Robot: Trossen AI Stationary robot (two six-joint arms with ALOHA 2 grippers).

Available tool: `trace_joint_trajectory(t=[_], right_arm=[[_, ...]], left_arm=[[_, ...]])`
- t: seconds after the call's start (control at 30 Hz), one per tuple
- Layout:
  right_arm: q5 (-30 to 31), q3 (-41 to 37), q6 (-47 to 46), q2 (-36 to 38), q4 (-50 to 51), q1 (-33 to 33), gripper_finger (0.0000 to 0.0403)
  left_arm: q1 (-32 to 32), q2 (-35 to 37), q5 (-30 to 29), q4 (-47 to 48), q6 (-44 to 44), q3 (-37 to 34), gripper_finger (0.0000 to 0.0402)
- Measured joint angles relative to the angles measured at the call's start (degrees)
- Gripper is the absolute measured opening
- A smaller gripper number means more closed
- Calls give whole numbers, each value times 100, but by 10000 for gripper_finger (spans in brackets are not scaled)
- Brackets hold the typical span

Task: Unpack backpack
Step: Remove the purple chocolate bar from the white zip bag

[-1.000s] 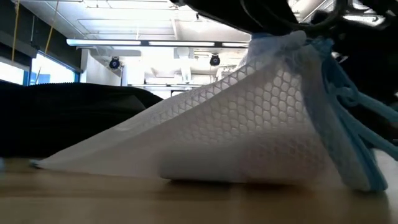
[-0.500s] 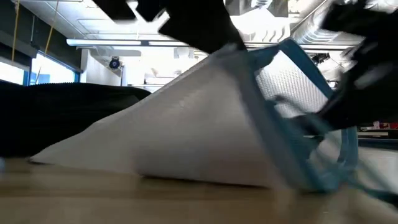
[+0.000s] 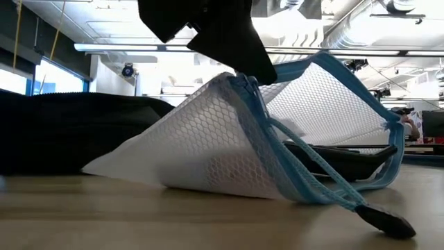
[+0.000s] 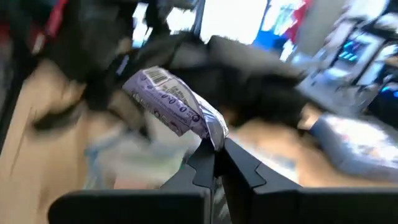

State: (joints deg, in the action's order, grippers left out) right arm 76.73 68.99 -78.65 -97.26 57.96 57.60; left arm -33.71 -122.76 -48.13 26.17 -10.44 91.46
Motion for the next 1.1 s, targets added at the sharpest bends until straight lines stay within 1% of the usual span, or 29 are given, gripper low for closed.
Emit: trace_joint_trajectory(t=[0.07,0.13,0.2,0.23,0.3,0.4,0.47,0.53,0.63,0.7,0.77,0.83,0.97,1.03,1.1], right_arm=[[85,-6,-771,127,629,-241,0],[-204,-37,-1622,217,1422,-669,0],[-907,-53,-2489,222,2384,-1234,0],[-1303,-72,-2774,206,2765,-1554,0],[-1889,-226,-2843,204,3028,-2211,0],[-2493,-609,-2026,210,2775,-3143,0],[-2725,-879,-1308,210,2254,-3740,0],[-2830,-1166,-304,213,1165,-4267,0],[-3175,-1515,1465,212,-793,-4976,0],[-3506,-1679,2116,210,-1643,-5353,2],[-3779,-1733,2491,210,-2040,-5611,12],[-3986,-1708,2755,210,-2058,-5764,34],[-4317,-1465,2976,244,-1513,-5809,101],[-4339,-1276,2983,311,-1067,-5679,134],[-4214,-1047,2946,439,-540,-5424,161]], left_arm=[[1,0,-1,-2,-1,0,0],[4,0,-1,-6,1,0,0],[2,-2,21,-6,1,0,0],[2,-2,61,-13,-1,0,0],[2,-2,129,-19,3,0,0],[-12,-4,172,5,3,0,0],[-14,-4,267,11,5,0,0],[-15,-9,331,21,5,0,0],[-11,-9,455,16,5,0,0],[-14,-9,462,20,5,0,0],[-24,-9,507,18,5,0,0],[-24,-9,559,19,5,0,0],[-37,-9,561,20,-1,0,0],[-54,-9,562,21,-43,0,0],[-68,-9,560,36,-102,0,0]])
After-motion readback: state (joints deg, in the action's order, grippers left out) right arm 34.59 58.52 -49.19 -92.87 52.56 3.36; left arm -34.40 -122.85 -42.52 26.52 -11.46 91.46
